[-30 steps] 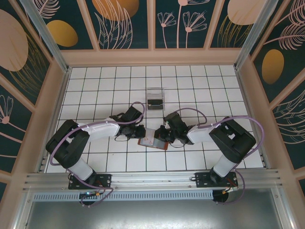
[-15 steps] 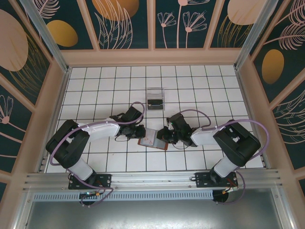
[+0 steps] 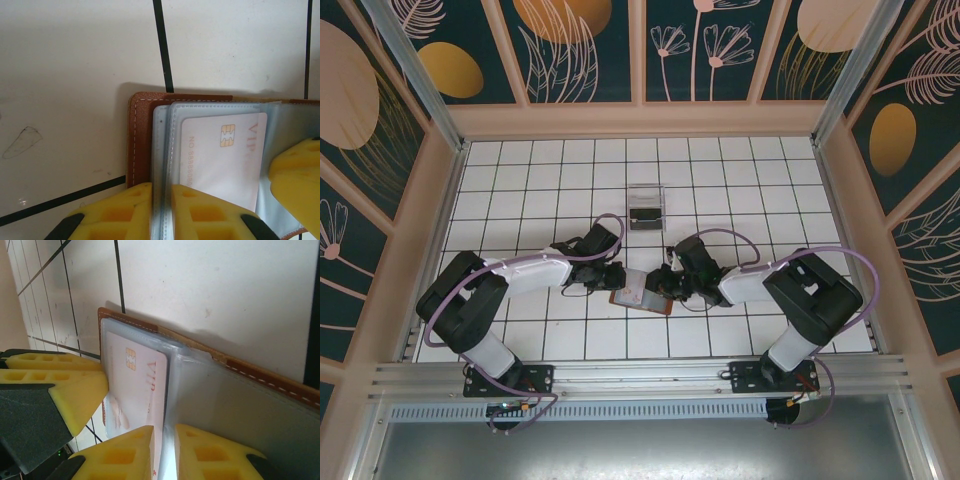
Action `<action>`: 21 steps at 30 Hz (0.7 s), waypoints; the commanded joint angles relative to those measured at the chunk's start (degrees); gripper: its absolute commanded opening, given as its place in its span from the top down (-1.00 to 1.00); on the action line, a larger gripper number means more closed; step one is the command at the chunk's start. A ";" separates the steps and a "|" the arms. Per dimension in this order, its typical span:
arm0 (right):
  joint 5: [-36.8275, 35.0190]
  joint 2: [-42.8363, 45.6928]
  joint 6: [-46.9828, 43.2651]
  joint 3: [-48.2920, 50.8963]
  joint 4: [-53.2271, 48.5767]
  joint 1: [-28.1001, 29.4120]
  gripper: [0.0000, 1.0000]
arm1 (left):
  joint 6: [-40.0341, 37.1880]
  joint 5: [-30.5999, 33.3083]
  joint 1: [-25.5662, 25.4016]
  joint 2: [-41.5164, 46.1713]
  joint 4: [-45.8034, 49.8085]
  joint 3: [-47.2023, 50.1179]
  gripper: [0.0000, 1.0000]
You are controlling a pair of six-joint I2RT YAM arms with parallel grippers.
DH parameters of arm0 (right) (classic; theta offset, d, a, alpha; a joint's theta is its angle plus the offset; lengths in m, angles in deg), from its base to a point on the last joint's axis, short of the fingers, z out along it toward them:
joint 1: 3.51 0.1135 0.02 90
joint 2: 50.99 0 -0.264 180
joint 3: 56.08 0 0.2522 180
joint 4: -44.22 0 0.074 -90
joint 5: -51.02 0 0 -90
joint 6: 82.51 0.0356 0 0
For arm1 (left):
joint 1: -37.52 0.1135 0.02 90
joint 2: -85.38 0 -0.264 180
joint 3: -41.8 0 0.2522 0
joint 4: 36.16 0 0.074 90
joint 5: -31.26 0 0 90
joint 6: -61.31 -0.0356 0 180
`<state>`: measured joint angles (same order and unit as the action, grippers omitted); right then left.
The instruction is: Take the credit cards out of the card holder
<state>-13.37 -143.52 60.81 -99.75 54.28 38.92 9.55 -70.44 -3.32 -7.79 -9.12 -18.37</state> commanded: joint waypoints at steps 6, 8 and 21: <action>-0.08 -0.80 0.13 -2.11 -1.40 -0.18 0.62 | 0.93 1.54 -0.69 -2.47 4.59 1.50 0.63; -4.19 0.90 -0.35 -3.59 -7.25 0.16 0.61 | 0.85 1.57 -0.67 -2.37 4.73 1.57 0.63; -5.24 4.43 -1.17 -9.41 -12.43 2.17 0.54 | 0.79 1.50 -0.72 -2.47 4.66 1.27 0.63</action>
<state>-19.80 -138.65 60.35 -107.75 40.94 40.69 9.97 -70.25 -3.38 -7.79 -9.12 -18.37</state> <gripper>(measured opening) 0.230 0.183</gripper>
